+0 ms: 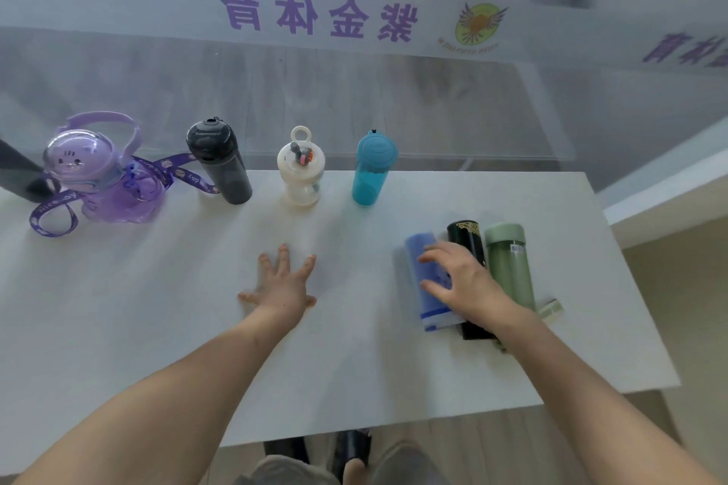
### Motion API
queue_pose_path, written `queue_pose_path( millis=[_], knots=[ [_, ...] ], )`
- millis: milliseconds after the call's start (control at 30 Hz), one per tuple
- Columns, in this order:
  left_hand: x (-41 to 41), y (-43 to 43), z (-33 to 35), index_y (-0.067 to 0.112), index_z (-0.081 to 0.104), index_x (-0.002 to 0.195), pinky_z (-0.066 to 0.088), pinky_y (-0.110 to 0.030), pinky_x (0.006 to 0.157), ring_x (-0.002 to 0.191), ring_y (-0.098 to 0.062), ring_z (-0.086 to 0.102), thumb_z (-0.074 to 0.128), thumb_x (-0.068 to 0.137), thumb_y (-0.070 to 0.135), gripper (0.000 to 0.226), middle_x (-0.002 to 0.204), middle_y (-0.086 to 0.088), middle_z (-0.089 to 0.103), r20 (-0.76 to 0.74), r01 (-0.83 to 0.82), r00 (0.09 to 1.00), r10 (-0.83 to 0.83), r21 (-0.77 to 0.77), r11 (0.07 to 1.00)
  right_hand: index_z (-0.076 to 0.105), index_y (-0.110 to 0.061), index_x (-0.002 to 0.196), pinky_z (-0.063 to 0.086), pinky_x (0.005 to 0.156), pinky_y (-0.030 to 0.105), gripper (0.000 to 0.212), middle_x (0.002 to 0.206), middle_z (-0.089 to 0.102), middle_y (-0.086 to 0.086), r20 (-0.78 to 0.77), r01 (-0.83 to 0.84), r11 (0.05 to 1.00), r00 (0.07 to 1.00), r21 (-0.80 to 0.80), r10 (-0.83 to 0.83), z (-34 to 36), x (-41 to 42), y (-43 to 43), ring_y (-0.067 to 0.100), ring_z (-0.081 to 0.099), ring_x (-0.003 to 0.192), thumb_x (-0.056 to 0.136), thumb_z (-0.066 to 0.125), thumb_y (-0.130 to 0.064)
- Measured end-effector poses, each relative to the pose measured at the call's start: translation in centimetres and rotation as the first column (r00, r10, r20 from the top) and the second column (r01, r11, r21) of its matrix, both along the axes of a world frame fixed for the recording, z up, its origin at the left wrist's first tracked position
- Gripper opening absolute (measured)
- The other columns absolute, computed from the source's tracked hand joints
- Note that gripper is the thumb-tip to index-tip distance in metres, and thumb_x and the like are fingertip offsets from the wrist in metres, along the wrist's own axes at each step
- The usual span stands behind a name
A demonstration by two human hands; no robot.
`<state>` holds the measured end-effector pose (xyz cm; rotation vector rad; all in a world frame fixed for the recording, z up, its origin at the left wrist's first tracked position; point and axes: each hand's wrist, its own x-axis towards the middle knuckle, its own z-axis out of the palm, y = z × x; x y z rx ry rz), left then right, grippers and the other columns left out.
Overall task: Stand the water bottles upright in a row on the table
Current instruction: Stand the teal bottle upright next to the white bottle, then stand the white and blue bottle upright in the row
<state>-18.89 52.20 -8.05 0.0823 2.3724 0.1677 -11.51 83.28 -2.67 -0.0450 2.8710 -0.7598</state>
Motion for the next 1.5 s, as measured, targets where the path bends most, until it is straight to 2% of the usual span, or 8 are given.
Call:
queue_pose_path(
  millis=[100,200,400,633,867,1100,1300,1500],
  knots=[
    [2.3,1.8,0.3,0.057,0.003,0.157,0.027,-0.081,0.105,0.155,-0.03,-0.023,0.063,0.097,0.052,0.086,0.168,0.007,-0.025,0.025,0.064,0.998,-0.066,0.047,0.997,0.058,-0.039,0.135,0.021,0.126,0.039,0.071,0.167,0.024,-0.01,0.254,-0.203,0.971,0.953,0.123,0.167,-0.3,2.4,1.0,0.014,0.008,0.157,0.071,0.077,-0.062],
    [3.9,3.6,0.2,0.058,0.001,0.157,0.026,-0.08,0.105,0.154,-0.03,-0.026,0.066,0.096,0.05,0.089,0.167,0.008,-0.029,0.057,0.063,0.996,-0.065,0.048,0.997,0.049,-0.045,0.139,0.026,0.119,0.031,0.077,0.17,-0.01,-0.015,0.356,-0.378,0.9,0.889,0.218,0.287,-1.4,3.3,1.6,0.01,-0.014,0.156,0.069,0.077,-0.059],
    [4.2,5.0,0.4,0.06,-0.003,0.156,0.03,-0.078,0.104,0.154,-0.033,-0.023,0.069,0.096,0.043,0.095,0.167,0.005,-0.029,0.051,0.033,0.998,-0.032,-0.013,0.999,0.055,-0.051,0.13,0.06,0.086,0.045,0.046,0.17,0.017,-0.009,0.204,-0.422,0.851,0.905,0.314,0.373,-2.6,1.8,2.8,0.026,0.014,0.156,0.087,0.072,-0.052],
    [4.0,6.9,0.7,0.054,0.016,0.158,0.023,-0.076,0.112,0.157,-0.026,-0.015,0.069,0.096,0.041,0.082,0.17,0.008,-0.018,0.082,-0.177,0.982,0.172,0.049,0.983,0.053,-0.05,0.139,0.048,0.103,0.046,0.06,0.155,0.041,-0.009,0.211,-0.432,0.895,0.89,0.107,0.404,2.0,-2.5,4.6,0.025,0.044,0.129,0.085,0.047,-0.075],
    [3.3,11.1,0.9,0.054,0.02,0.156,0.018,-0.083,0.107,0.156,-0.026,-0.015,0.067,0.094,0.05,0.078,0.17,0.009,-0.013,0.014,-0.277,0.961,0.277,0.037,0.96,0.067,-0.039,0.127,0.05,0.102,0.034,0.031,0.12,0.069,-0.013,0.279,0.115,0.898,0.96,-0.424,0.009,5.0,-9.8,6.4,0.011,0.062,0.113,0.099,0.056,-0.05],
    [2.6,13.7,0.1,0.058,0.004,0.157,0.027,-0.081,0.103,0.155,-0.026,-0.023,0.075,0.089,0.047,0.099,0.167,0.009,-0.027,0.063,-0.205,0.977,0.203,0.029,0.978,0.064,-0.034,0.1,0.052,0.1,0.054,0.037,0.108,0.069,-0.007,0.338,0.331,0.798,0.925,-0.504,-0.171,3.5,-11.8,7.9,0.023,0.063,0.109,0.092,0.047,-0.066],
    [2.8,14.4,-0.3,0.059,-0.005,0.155,0.03,-0.08,0.102,0.154,-0.027,-0.026,0.08,0.084,0.051,0.111,0.165,0.008,-0.033,0.05,-0.184,0.982,0.184,-0.005,0.983,0.06,-0.036,0.108,0.048,0.104,0.047,0.037,0.118,0.067,-0.01,0.318,0.351,0.761,0.927,-0.545,-0.199,3.2,-10.8,7.9,0.019,0.06,0.115,0.098,0.044,-0.068],
    [2.6,15.0,0.1,0.061,-0.003,0.155,0.025,-0.083,0.102,0.154,-0.027,-0.024,0.077,0.082,0.057,0.109,0.167,0.009,-0.029,-0.027,-0.04,0.999,0.04,-0.016,0.999,0.025,-0.037,0.155,0.039,0.114,0.036,0.104,0.159,0.038,-0.012,0.169,0.289,0.802,0.957,-0.523,-0.235,2.6,-8.3,7.8,0.01,0.04,0.141,0.072,0.078,-0.071]
  ],
)
